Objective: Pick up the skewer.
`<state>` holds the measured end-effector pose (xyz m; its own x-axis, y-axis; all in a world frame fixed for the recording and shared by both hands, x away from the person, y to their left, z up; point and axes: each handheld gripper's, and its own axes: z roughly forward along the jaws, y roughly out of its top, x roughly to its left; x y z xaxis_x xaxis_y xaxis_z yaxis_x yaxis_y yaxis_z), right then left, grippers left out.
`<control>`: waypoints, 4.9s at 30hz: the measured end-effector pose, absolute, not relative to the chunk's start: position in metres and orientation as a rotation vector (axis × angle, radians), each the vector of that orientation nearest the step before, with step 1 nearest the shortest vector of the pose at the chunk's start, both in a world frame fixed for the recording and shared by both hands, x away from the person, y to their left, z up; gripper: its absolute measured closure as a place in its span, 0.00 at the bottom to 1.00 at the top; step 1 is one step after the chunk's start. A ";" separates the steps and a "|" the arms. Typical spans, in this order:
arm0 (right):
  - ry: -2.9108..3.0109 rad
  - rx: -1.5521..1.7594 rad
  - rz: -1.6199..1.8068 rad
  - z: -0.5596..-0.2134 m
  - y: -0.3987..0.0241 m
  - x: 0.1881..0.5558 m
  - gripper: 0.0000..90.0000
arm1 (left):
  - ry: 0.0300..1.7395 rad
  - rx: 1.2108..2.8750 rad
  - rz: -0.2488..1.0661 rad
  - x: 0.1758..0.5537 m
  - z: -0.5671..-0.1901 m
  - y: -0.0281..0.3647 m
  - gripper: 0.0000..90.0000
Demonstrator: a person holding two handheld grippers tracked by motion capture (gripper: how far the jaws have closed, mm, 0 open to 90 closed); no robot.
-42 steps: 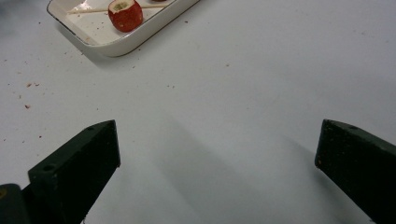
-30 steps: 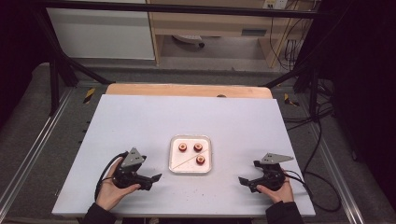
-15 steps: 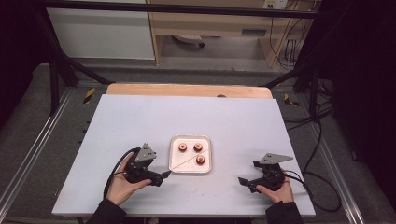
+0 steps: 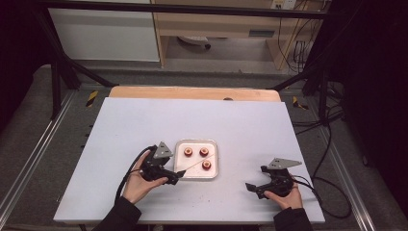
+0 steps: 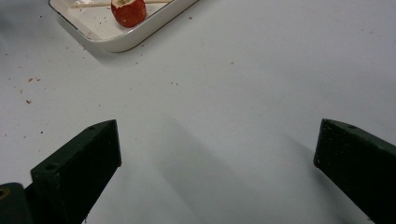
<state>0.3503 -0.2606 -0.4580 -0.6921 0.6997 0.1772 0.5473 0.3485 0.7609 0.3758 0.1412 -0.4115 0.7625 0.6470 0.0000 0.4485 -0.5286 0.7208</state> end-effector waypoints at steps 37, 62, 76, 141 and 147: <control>2.440 1.126 1.252 -0.460 -0.260 0.351 0.02 | 0.789 2.306 0.283 0.395 -0.440 0.105 0.81; 2.447 1.124 1.248 -0.460 -0.258 0.351 0.02 | 0.781 2.287 0.306 0.391 -0.443 0.102 0.98; 2.450 1.119 1.245 -0.460 -0.258 0.351 0.02 | 0.787 2.261 0.306 0.390 -0.444 0.104 0.99; 2.494 0.748 0.992 -0.439 -0.199 0.338 0.04 | 0.589 2.238 0.246 0.354 -0.403 0.087 0.99; 2.480 0.652 0.950 -0.432 -0.189 0.335 0.07 | 0.568 2.254 0.240 0.351 -0.402 0.083 0.99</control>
